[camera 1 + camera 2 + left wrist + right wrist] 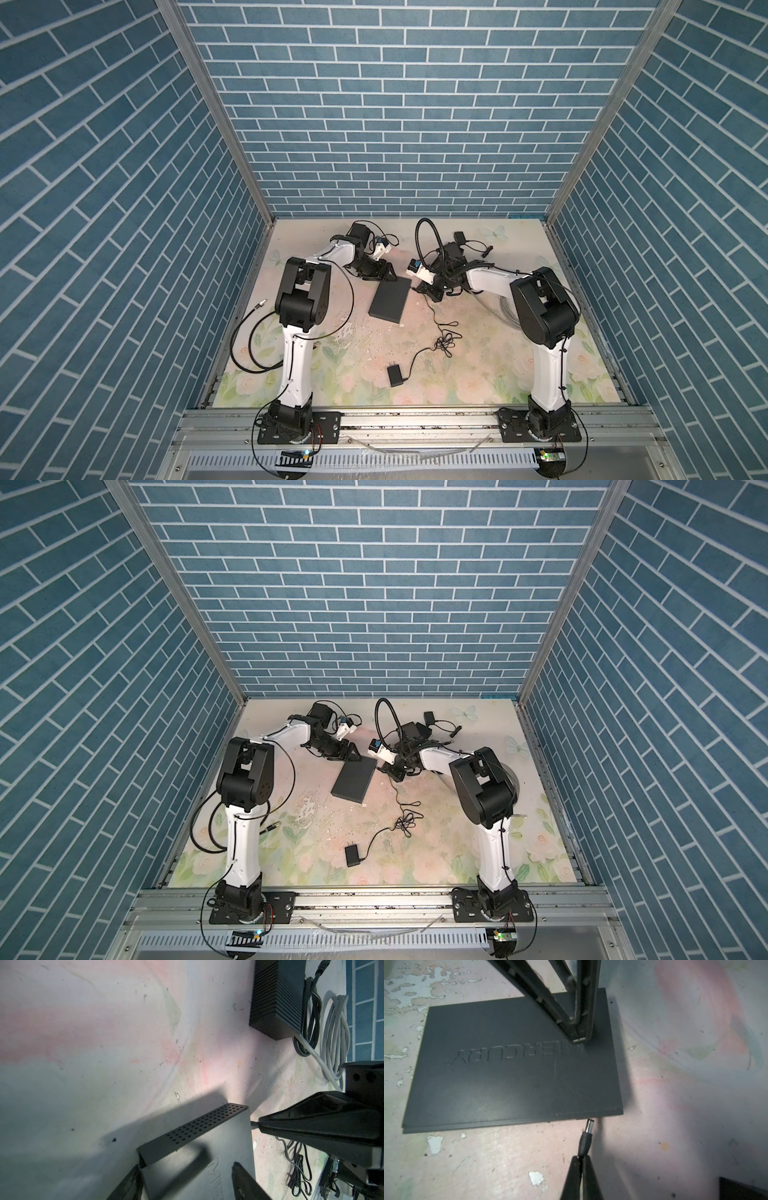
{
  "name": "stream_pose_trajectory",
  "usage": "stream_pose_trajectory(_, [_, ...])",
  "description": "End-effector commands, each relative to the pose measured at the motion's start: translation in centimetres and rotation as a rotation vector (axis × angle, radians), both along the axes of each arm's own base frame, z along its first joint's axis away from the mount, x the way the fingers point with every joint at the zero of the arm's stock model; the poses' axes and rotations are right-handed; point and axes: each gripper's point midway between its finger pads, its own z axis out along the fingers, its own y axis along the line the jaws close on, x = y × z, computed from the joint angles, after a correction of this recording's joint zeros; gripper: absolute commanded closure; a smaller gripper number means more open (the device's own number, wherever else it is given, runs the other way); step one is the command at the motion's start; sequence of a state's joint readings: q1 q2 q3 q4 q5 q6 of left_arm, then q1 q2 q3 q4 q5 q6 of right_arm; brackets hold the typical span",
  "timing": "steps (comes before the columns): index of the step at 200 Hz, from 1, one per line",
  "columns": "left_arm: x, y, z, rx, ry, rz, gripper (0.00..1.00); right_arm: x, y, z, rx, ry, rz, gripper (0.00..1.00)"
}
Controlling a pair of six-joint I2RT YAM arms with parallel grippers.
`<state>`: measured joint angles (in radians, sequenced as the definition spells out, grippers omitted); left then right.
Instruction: Insert the plug into the switch port
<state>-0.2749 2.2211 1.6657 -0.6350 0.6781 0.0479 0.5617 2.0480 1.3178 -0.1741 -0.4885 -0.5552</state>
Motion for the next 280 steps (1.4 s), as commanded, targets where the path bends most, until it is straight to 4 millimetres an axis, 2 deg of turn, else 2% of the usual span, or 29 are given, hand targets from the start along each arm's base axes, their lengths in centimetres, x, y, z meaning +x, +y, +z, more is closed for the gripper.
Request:
stream_pose_trajectory(1, [-0.7, -0.9, 0.0, -0.03, 0.029, -0.021, 0.32, -0.7, 0.7, 1.1, 0.03, -0.021, 0.069, 1.0])
stream_pose_trajectory(101, [-0.6, -0.9, 0.1, -0.034, 0.03, -0.019, 0.32, -1.5, 0.4, 0.8, 0.01, 0.001, 0.104, 1.0])
stream_pose_trajectory(188, [-1.0, -0.9, 0.4, -0.033, 0.035, -0.033, 0.33, 0.2, 0.5, 0.9, 0.016, -0.057, 0.043, 1.0])
stream_pose_trajectory(280, [-1.0, -0.6, 0.2, -0.013, 0.036, -0.032, 0.33, -1.7, 0.1, 1.1, 0.032, -0.028, 0.093, 1.0])
